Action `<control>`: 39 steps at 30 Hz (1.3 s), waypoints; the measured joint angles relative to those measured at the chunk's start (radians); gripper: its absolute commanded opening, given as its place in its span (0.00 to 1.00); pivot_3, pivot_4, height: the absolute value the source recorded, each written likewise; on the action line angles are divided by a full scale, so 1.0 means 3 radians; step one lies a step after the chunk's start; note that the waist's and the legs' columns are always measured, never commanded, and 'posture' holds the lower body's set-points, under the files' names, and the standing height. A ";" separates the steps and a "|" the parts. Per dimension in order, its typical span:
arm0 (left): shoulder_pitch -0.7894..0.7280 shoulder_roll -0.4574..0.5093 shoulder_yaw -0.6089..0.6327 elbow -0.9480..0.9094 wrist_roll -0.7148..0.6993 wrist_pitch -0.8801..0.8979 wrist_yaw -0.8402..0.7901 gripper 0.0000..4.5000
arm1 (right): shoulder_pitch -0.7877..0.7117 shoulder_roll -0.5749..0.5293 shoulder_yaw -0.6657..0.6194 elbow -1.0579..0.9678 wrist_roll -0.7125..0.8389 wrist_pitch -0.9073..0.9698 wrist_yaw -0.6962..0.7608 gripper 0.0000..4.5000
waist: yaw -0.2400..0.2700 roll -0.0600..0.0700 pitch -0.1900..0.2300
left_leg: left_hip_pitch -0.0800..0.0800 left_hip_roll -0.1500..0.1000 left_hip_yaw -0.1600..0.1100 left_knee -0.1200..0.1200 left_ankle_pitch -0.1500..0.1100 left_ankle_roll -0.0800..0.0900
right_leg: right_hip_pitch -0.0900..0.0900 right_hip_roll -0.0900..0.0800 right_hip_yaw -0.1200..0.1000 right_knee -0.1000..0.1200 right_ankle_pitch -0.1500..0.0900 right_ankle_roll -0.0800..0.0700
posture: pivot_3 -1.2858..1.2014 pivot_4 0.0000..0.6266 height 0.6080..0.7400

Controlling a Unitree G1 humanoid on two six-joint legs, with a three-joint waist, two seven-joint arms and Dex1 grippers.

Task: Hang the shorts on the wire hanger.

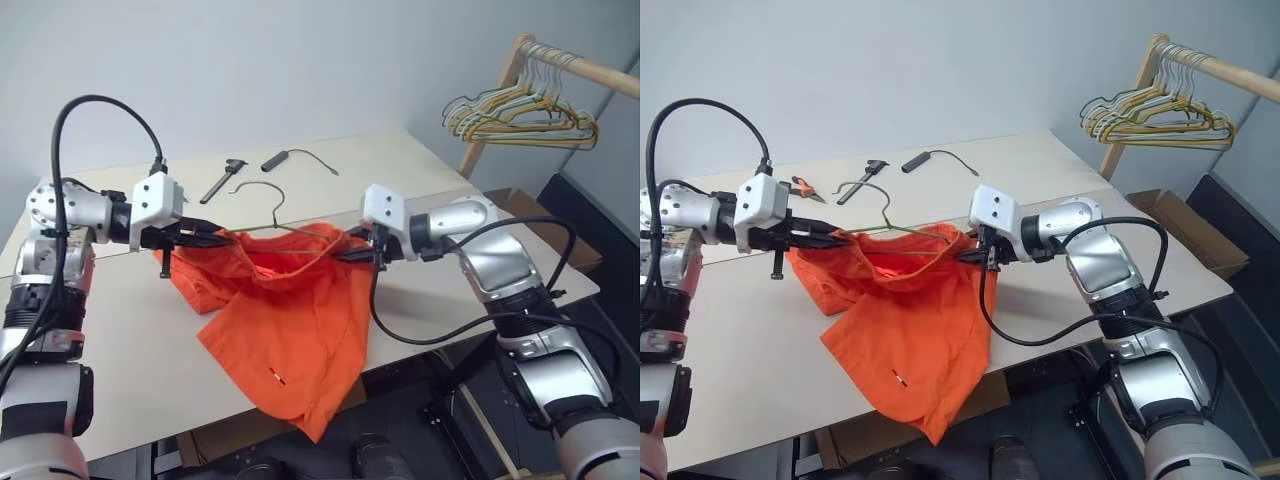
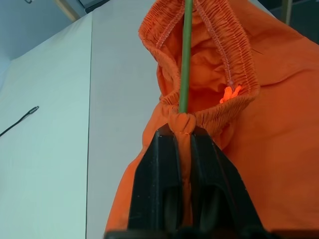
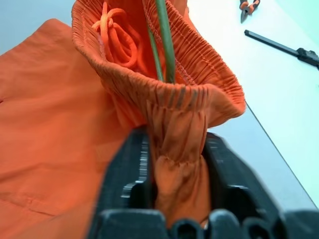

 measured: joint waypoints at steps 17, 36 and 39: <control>-0.0011 -0.0096 0.0186 0.0249 -0.0045 -0.0129 0.0182 0.83 | 0.0118 -0.0102 -0.0105 -0.0047 0.0097 0.0087 -0.0023 0.00 | 0.0001 0.0000 0.0000 | -0.0001 0.0000 0.0000 0.0000 0.0000 0.0000 | 0.0000 -0.0001 -0.0001 -0.0001 0.0000 0.0000 | 0.46 0.00 1.00; 0.0448 -0.0762 0.1066 -0.0771 -0.1361 0.0895 0.0864 0.99 | 0.0672 -0.0541 -0.1557 -0.0821 0.0249 0.2393 -0.1816 0.00 | -0.0133 0.0000 0.0000 | -0.0001 -0.0001 -0.0003 0.0001 -0.0001 0.0000 | 0.0002 -0.0008 0.0006 0.0000 0.0002 0.0002 | 0.41 0.00 1.00; 0.0643 -0.0943 0.1053 -0.1098 -0.1425 0.0984 0.1069 0.99 | 0.0687 -0.0544 -0.1814 -0.0880 0.0168 0.2742 -0.2200 0.00 | -0.0172 0.0000 -0.0001 | 0.0000 -0.0001 -0.0003 0.0001 -0.0001 0.0001 | 0.0002 -0.0006 0.0008 -0.0001 0.0002 0.0002 | 0.40 0.00 1.00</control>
